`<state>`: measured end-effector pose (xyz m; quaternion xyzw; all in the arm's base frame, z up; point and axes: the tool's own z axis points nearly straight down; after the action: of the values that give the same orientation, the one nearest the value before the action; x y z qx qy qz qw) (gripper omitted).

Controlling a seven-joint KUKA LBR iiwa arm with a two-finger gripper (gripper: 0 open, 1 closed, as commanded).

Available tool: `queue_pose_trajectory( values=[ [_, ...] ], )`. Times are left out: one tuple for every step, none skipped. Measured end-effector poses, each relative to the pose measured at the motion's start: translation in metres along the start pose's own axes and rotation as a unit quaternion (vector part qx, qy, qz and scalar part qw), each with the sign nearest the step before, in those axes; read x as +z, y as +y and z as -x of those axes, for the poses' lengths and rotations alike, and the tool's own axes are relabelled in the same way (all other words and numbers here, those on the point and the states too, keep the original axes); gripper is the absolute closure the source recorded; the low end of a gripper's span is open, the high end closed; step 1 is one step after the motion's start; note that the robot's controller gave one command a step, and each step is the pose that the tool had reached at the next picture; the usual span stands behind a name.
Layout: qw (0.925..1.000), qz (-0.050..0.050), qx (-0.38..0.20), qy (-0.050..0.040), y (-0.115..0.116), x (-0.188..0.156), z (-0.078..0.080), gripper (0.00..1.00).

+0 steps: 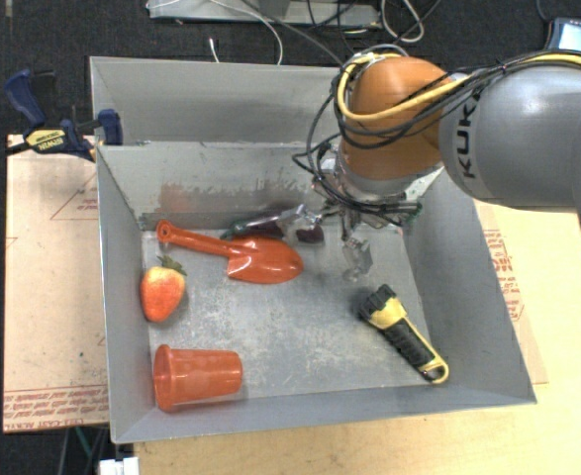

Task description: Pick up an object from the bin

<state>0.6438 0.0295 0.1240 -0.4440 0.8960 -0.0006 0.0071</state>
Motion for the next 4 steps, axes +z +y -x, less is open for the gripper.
queue_pose_trajectory(
  values=[
    [0.9994, 0.0, 0.035, -0.0032, 0.003, -0.008, 0.024, 0.0],
    [0.9937, 0.001, 0.112, -0.002, 0.012, -0.008, 0.027, 0.0],
    [0.9876, 0.002, 0.157, -0.0041, 0.015, 0.038, 0.039, 0.0],
    [0.9608, 0.0, 0.277, -0.0043, 0.024, 0.027, 0.019, 0.0]
  ],
)
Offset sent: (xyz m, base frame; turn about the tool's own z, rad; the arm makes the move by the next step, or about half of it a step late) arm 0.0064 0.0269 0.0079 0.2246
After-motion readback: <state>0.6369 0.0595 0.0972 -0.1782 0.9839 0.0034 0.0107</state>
